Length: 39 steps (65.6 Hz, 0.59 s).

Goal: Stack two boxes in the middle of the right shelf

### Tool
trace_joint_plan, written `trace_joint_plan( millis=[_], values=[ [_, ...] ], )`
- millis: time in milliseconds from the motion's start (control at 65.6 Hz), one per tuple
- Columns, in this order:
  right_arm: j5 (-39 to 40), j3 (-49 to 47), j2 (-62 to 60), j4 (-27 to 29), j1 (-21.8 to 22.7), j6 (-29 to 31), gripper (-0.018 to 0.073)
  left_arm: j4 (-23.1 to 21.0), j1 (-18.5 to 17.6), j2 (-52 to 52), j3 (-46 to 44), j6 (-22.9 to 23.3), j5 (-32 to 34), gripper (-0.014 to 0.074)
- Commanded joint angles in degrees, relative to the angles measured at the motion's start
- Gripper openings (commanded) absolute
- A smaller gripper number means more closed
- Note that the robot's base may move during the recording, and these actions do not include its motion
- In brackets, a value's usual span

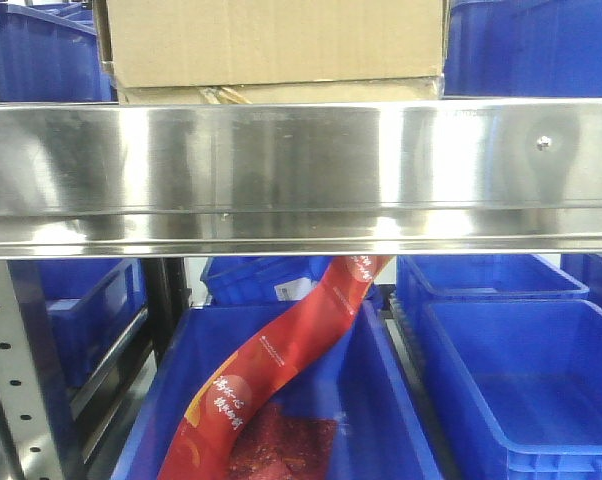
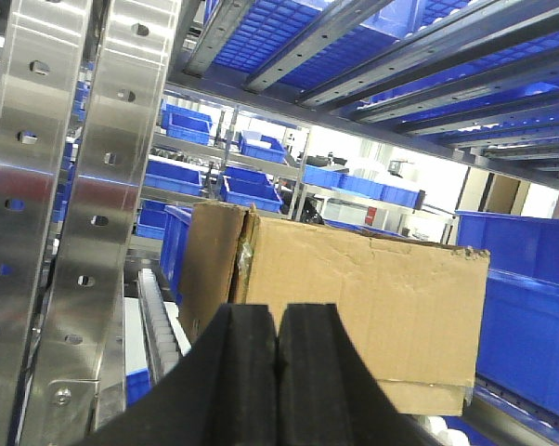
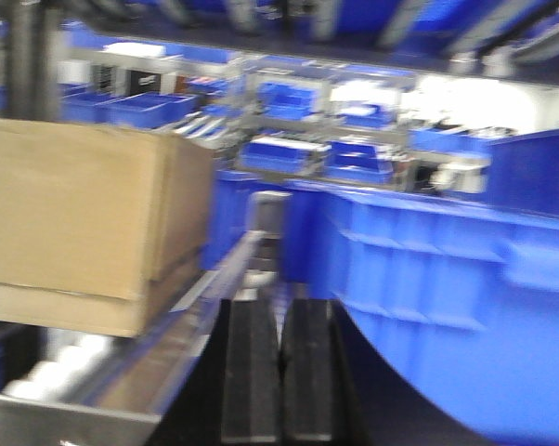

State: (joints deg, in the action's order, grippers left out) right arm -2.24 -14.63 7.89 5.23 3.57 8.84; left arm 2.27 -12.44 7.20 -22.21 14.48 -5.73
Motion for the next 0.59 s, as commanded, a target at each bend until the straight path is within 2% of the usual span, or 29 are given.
trace_joint_plan(
  millis=[0, 152, 335, 579],
  values=[
    [2.6, 4.5, -2.9, 2.9, 2.1, 1.7, -0.0162, -0.3, 0.2, -0.2, 0.2, -0.4, 1.1, -0.0091],
    [1.9, 12.5, -7.9, 3.2, 2.3, -4.6, -0.0162, -0.3, 0.2, -0.2, 0.2, -0.4, 1.1, -0.0091],
    [2.6, 14.6, -7.9, 3.0, 2.1, -4.9, -0.0162, -0.3, 0.2, -0.2, 0.2, -0.4, 1.0, -0.0091],
    [-0.3, 14.6, -7.9, 2.1, 2.1, -4.9, -0.0162, -0.3, 0.2, -0.2, 0.2, -0.4, 1.0, -0.0091]
  ],
)
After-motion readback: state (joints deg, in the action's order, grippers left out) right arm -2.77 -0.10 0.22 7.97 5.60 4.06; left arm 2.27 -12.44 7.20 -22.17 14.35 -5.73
